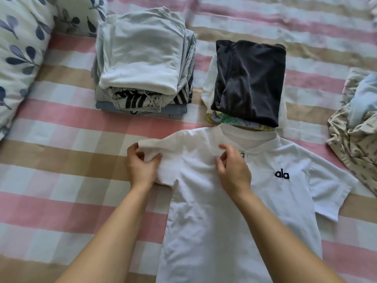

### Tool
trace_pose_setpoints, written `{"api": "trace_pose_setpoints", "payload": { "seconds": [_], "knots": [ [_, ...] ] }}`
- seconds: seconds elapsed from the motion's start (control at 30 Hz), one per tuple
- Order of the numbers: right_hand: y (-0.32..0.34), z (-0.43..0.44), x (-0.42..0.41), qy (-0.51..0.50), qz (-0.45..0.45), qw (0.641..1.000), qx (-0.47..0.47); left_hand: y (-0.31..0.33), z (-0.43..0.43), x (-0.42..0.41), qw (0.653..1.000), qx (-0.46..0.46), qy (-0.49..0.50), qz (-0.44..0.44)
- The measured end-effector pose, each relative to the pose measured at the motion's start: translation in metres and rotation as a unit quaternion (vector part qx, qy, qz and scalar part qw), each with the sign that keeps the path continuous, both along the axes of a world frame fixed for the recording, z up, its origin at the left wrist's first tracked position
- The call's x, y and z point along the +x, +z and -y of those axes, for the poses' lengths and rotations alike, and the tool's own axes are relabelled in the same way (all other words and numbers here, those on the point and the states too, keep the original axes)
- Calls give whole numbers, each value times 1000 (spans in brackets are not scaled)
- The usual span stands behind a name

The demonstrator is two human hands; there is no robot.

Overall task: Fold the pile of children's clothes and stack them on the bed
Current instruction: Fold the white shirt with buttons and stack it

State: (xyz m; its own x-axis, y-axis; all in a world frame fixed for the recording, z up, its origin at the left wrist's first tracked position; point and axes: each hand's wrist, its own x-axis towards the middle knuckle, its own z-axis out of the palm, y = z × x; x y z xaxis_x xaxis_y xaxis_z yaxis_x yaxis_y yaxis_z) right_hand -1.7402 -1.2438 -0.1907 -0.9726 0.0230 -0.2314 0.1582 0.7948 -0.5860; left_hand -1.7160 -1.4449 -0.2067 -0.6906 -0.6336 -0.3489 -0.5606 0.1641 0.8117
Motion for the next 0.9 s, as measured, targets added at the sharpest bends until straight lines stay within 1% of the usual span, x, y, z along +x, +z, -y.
{"api": "trace_pose_setpoints", "payload": {
  "seconds": [0.07,0.13,0.27,0.33,0.4,0.47,0.53,0.63,0.7,0.73,0.77,0.83,0.9],
  "knots": [
    [1,7,-24,-45,16,999,-15,-2,3,-7,998,-57,-28,3],
    [0,14,-43,-73,29,996,-30,-1,6,-15,996,-91,-26,2],
    [-5,24,-59,-98,-5,989,-107,-3,14,-26,997,-73,-11,-27],
    [-10,25,-61,-76,6,991,-110,-6,19,-28,997,-79,-8,-12],
    [-15,24,-60,-26,25,995,-88,-10,22,-27,995,-94,-28,9],
    [-16,24,-56,11,30,996,-89,-11,22,-24,995,-86,-42,14],
    [-10,25,-42,27,7,995,-93,-8,21,-15,998,-60,-33,3],
    [2,31,12,62,-66,992,-92,-2,17,18,1000,-15,-4,10],
    [6,37,60,115,-102,985,-80,-1,11,46,999,6,-24,30],
    [5,40,84,150,-110,981,-56,0,7,59,998,31,-32,33],
    [2,42,107,190,-110,975,-18,0,3,71,997,69,-33,30],
    [-3,46,148,268,-67,959,56,0,-6,97,988,149,-27,27],
    [-4,46,181,317,-19,944,90,-1,-15,122,980,196,-23,33]
  ]
}}
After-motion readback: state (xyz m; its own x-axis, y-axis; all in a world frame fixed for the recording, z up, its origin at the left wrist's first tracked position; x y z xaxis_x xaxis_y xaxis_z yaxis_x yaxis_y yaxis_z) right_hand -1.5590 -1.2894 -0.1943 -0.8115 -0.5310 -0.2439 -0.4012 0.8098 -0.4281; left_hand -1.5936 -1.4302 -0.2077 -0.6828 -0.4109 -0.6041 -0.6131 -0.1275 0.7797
